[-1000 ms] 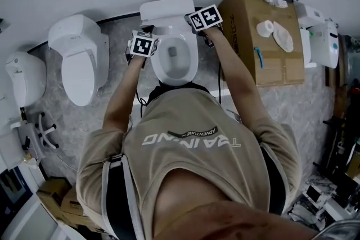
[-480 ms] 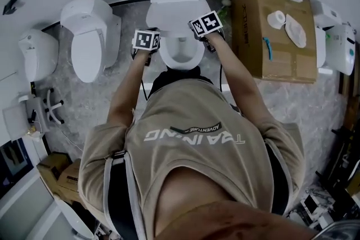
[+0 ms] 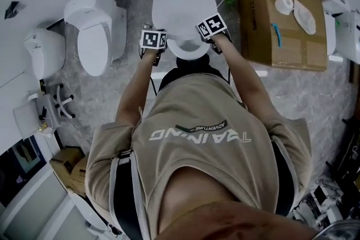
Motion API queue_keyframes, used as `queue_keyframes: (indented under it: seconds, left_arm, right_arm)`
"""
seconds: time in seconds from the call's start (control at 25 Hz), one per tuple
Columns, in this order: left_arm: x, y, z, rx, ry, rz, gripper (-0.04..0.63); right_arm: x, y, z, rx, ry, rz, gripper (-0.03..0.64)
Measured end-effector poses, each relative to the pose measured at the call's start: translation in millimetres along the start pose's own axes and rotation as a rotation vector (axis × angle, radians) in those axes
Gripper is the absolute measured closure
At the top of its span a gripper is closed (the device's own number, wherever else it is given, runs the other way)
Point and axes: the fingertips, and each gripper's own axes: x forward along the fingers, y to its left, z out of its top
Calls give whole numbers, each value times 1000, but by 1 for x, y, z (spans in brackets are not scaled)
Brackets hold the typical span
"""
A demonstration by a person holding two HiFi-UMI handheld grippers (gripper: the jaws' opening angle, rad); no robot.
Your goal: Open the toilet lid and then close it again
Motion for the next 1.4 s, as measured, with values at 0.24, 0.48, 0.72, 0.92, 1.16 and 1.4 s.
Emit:
queue_keyframes:
  seconds: [0.24, 0.48, 0.72, 0.92, 1.16, 1.4]
  left_arm:
    - [31, 2, -27, -70, 84, -57, 598]
    - [59, -6, -54, -108, 168, -105, 598]
    - [80, -12, -85, -80, 276, -128, 594]
    - [99, -20, -106, -119, 318, -147, 594]
    - [117, -23, -132, -152, 366, -124, 595]
    - [137, -24, -160, -209, 408, -103, 595]
  right_arm:
    - [19, 1, -32, 55, 65, 0, 606]
    - [36, -1, -58, 148, 115, 28, 606]
    - [56, -3, -89, 194, 178, 33, 606]
    - [72, -8, -112, 229, 226, 47, 606]
    - [93, -12, -140, 259, 265, 37, 606]
    - [111, -15, -168, 268, 279, -2, 606]
